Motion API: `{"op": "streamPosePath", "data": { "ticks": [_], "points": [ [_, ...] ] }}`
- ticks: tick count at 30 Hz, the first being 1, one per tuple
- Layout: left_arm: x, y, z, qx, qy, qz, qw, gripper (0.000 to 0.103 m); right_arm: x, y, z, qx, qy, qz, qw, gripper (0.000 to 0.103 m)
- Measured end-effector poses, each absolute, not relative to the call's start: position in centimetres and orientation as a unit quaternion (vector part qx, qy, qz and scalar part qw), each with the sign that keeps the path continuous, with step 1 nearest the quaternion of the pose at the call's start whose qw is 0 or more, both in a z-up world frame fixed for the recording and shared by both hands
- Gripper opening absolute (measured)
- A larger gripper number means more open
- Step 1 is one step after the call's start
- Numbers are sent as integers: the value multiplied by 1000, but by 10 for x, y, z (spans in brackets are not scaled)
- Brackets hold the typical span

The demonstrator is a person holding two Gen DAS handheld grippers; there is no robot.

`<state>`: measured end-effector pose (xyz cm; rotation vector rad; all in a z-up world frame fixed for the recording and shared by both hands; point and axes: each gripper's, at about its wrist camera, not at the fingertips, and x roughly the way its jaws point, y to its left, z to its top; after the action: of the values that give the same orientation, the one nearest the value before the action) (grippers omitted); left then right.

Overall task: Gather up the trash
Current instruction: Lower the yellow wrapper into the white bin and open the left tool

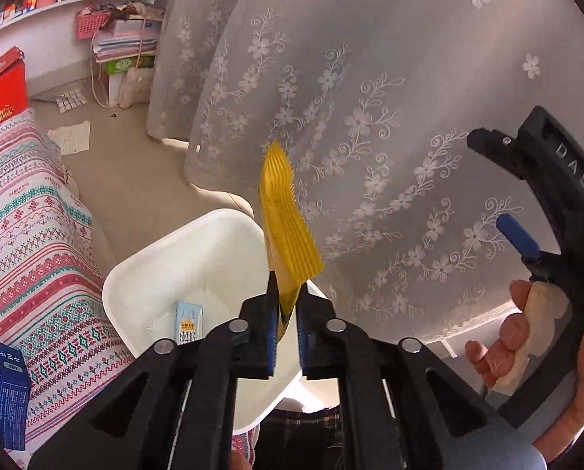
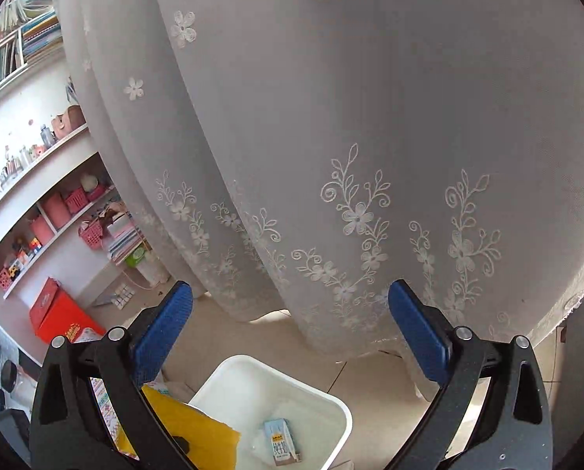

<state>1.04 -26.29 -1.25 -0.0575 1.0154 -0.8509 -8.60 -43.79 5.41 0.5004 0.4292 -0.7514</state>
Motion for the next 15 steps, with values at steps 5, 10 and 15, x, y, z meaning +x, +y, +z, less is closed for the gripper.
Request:
{"op": "streamPosePath", "data": {
  "ticks": [5,10,15],
  "points": [
    [12,-249,-17,-34,477,-381,791,57,-89,-433,60,243,182,-368,879,96],
    [13,-230,-11,-42,475,-381,792,78,-83,-422,61,239,183,-364,881,96],
    [19,-190,-2,-37,465,-335,819,80,-62,-394,60,214,207,-334,894,96]
  ]
}}
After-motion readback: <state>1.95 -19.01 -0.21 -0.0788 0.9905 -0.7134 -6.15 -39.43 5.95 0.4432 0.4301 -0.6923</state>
